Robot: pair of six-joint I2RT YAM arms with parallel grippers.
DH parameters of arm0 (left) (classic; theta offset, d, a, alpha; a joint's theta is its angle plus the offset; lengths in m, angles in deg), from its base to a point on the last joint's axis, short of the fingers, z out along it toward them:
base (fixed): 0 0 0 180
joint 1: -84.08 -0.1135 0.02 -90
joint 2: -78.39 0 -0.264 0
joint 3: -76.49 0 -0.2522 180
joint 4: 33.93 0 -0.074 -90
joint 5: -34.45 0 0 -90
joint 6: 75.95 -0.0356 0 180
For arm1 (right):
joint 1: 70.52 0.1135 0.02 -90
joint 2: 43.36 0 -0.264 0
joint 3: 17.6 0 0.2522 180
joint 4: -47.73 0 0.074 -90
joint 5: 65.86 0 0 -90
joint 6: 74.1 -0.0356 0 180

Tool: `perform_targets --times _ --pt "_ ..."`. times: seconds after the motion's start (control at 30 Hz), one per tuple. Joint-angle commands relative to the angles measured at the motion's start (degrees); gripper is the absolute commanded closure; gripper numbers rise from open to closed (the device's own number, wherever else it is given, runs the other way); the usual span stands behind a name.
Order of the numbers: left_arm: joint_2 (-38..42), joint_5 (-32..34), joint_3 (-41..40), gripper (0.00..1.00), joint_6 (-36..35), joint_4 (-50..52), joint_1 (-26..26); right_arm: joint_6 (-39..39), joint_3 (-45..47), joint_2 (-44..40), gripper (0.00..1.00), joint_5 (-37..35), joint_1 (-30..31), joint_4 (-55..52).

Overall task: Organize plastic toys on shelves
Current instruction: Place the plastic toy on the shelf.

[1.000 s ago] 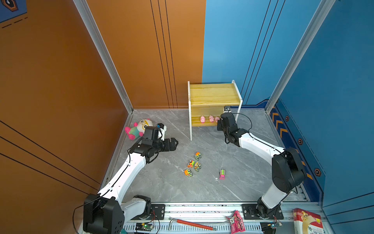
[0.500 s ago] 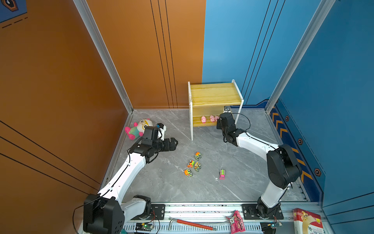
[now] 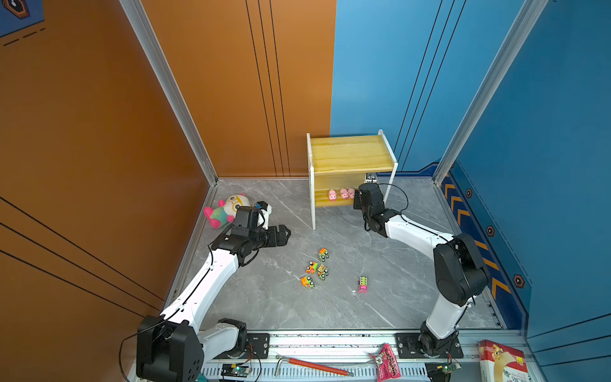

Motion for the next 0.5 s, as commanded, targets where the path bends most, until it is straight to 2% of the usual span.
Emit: perform_targets --times 0.0,0.47 --pt "-0.4 -1.1 1.7 0.04 0.2 0.8 -0.6 0.2 -2.3 -1.6 0.42 -0.6 0.0 0.5" --pt "-0.8 -1.2 1.7 0.04 0.3 0.7 -0.6 0.1 0.9 -6.6 0.42 -0.8 0.0 -0.3"
